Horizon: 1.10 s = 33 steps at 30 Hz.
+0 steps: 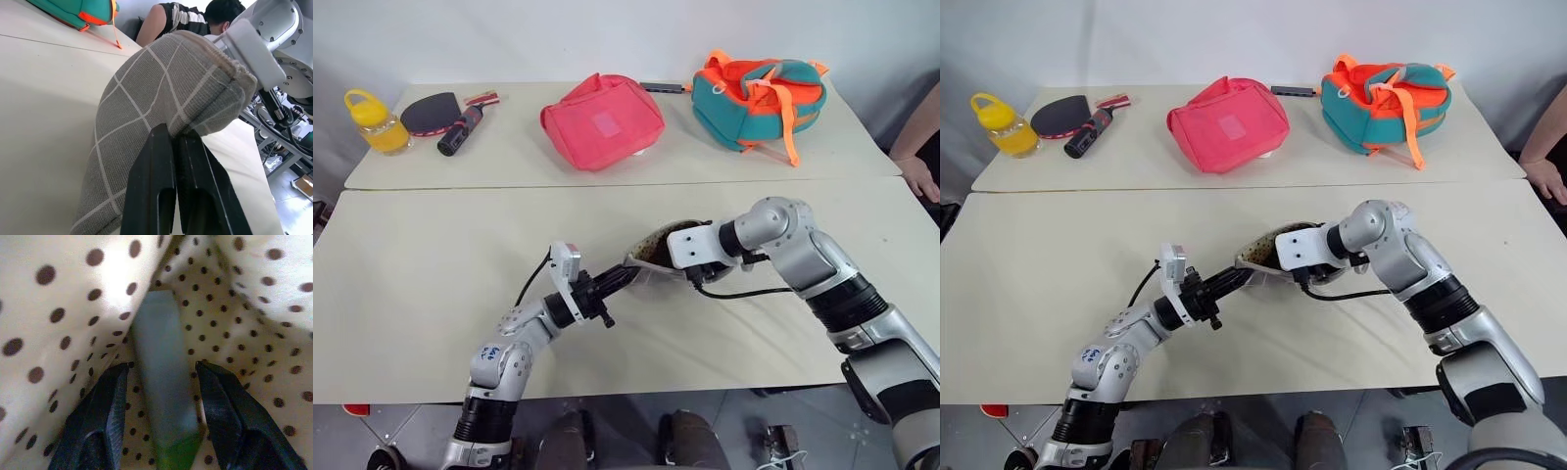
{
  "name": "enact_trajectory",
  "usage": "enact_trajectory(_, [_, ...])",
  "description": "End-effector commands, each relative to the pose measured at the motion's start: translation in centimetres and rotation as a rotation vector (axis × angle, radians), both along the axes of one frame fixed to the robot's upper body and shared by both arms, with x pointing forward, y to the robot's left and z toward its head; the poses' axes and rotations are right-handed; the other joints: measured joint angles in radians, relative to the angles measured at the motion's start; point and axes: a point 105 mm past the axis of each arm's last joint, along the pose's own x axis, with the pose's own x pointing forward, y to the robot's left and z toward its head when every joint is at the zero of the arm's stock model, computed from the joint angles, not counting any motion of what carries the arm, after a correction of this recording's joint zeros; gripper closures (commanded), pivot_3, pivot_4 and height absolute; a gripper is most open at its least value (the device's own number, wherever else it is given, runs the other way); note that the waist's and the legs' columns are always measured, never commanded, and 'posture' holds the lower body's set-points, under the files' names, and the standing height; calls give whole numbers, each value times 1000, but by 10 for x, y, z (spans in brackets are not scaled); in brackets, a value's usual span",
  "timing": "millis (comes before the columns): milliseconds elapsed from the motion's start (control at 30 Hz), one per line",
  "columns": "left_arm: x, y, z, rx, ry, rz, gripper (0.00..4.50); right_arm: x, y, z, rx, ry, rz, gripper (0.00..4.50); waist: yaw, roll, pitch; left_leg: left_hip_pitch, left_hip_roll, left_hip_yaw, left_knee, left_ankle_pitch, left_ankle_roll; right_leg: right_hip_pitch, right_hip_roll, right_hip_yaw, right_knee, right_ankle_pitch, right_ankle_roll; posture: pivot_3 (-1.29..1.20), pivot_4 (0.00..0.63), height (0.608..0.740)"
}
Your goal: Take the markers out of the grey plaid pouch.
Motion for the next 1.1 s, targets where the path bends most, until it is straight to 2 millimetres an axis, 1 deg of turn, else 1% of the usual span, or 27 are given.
enact_trajectory(33, [-2, 1, 6, -4, -35, 4, 4500, 2, 1, -2, 0, -10, -4, 3191, 0, 0, 0, 0, 0, 0, 0, 0, 0, 0, 0, 0, 0, 0, 0, 0, 150, 740])
enact_trajectory(67, [-2, 1, 6, -2, -36, 3, 4500, 2, 0, -1, 4, -11, -5, 3460, 0, 0, 0, 0, 0, 0, 0, 0, 0, 0, 0, 0, 0, 0, 0, 0, 150, 740])
enact_trajectory(200, [-3, 1, 6, -3, -40, 1, 4500, 1, -4, 7, 13, -23, -7, 3466, 0, 0, 0, 0, 0, 0, 0, 0, 0, 0, 0, 0, 0, 0, 0, 0, 150, 740])
enact_trajectory(400, [-3, 0, 5, 12, -50, -3, 4500, -13, -2, 37, 116, -10, 14, 3466, 5, 0, 0, 0, 0, 0, 0, 0, 0, 0, 0, 0, 0, 0, 0, 0, 150, 740])
enact_trajectory(467, [-4, -1, 6, 16, -54, -6, 4500, -17, -3, 52, 150, -20, 17, 3466, 6, 0, 0, 0, 0, 0, 0, 0, 0, 0, 0, 0, 0, 0, 0, 0, 150, 740])
enact_trajectory(533, [-3, -2, 5, 25, -61, -10, 4500, -20, -7, 63, 179, -25, 13, 3466, 7, 0, 0, 0, 0, 0, 0, 0, 0, 0, 0, 0, -1, 0, 0, 0, 150, 740])
enact_trajectory(733, [-6, -7, 5, 47, -81, -26, 4500, -22, -13, 73, 230, -26, -6, 3466, 5, 0, 0, 0, 0, 0, 0, 0, 0, 0, 0, 0, -1, 0, 0, 0, 150, 740])
enact_trajectory(800, [-6, -7, 5, 47, -88, -22, 4500, -26, -14, 75, 264, 5, -6, 3466, 6, 0, 0, 0, 0, 0, 0, 0, 0, 0, 0, 0, -1, 0, 0, 0, 150, 740])
enact_trajectory(900, [-2, -1, 9, 76, -131, 9, 4500, -38, -6, 102, 433, 79, 18, 3466, 7, 0, 0, -1, 0, 0, 0, 0, 0, 0, 0, 0, -1, 0, 0, 0, 150, 740])
enact_trajectory(967, [5, 11, 17, 95, -184, 71, 4500, -47, -1, 121, 539, 114, 51, 3466, 5, 0, 0, -1, 0, -1, 0, 0, 0, 0, 0, 0, -1, 0, 0, 0, 150, 740])
enact_trajectory(1033, [12, 25, 27, 140, -265, 147, 4500, -55, 6, 134, 632, 152, 90, 3466, 4, 0, 0, -1, 0, -1, 0, 0, 0, 0, 0, 0, -1, 0, 0, 0, 150, 740])
enact_trajectory(1100, [17, 37, 35, 164, -311, 194, 4500, -59, 12, 143, 719, 187, 109, 3466, 4, 0, 0, 0, 0, -1, -1, 0, 0, 0, 0, 0, -1, 0, 0, 0, 150, 740])
